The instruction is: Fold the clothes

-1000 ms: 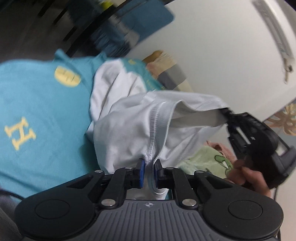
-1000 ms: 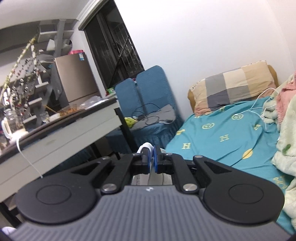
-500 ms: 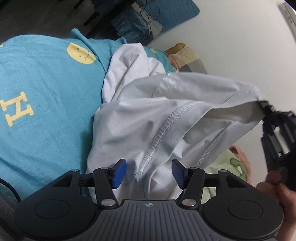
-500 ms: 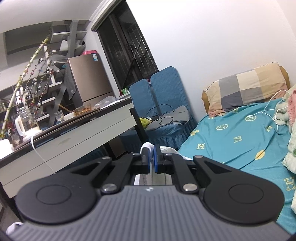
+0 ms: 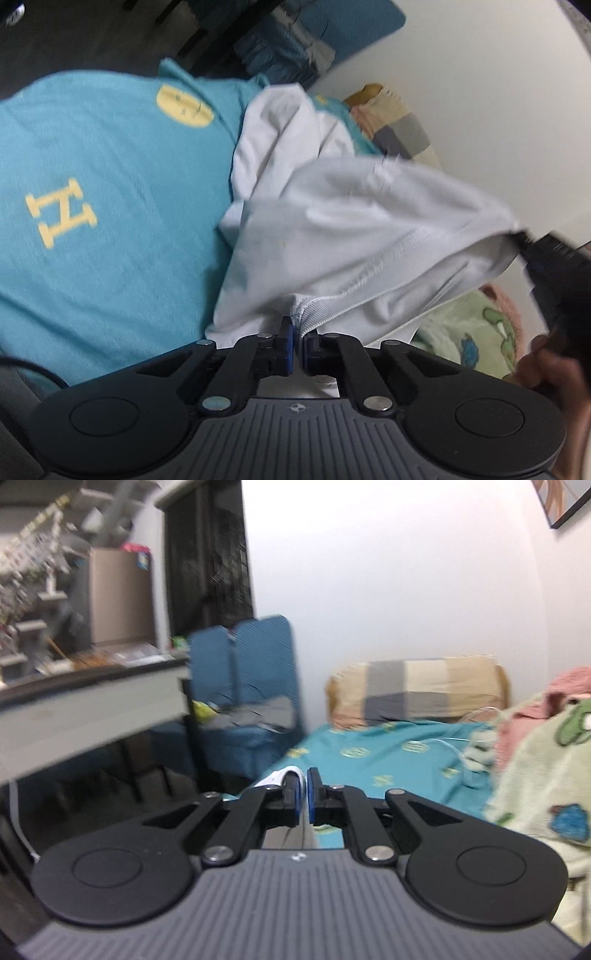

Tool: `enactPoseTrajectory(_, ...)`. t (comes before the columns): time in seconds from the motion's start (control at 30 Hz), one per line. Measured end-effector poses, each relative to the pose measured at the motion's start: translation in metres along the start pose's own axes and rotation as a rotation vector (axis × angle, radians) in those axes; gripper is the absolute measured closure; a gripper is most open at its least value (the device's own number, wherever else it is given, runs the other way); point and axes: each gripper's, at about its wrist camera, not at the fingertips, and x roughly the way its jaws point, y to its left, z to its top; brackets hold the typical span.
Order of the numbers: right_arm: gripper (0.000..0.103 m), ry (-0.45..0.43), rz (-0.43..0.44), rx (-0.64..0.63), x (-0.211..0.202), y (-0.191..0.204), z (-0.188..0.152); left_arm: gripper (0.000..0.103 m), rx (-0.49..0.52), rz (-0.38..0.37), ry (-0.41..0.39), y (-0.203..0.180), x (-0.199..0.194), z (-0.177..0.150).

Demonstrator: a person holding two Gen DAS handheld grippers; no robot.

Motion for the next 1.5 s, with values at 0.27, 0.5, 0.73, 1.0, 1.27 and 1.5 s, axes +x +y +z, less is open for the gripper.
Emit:
enactPoseTrajectory(0.27, 0.095, 0.163, -0.117, -0.233, 0.029, 0.012, -0.021, 0.1, 0.057, -0.037, -0.173, -0.008, -0.04, 0.027)
enactPoseTrajectory(0.5, 0.099, 0.283, -0.036, 0.07, 0.048, -0.014, -0.033, 0.1, 0.067, -0.042, -0.248, -0.01, -0.057, 0.066)
enactPoseTrajectory(0.73, 0.099, -0.152, -0.099, 0.212, -0.02, 0.007, 0.042, 0.101, 0.235, -0.2, -0.341, -0.085, -0.104, 0.154)
enactPoseTrajectory(1.0, 0.099, -0.445, -0.085, 0.175, -0.131, 0.05, 0.202, 0.101, 0.475, -0.402, -0.59, -0.245, -0.247, 0.248)
enactPoseTrajectory(1.27, 0.099, -0.679, -0.031, 0.096, -0.274, 0.101, 0.35, 0.1, 0.605, -0.49, -0.763, -0.359, -0.423, 0.265)
enactPoseTrajectory(1.5, 0.099, -0.717, -0.05, 0.028, -0.348, 0.125, 0.385, 0.1, 0.685, -0.466, -0.809, -0.402, -0.489, 0.237)
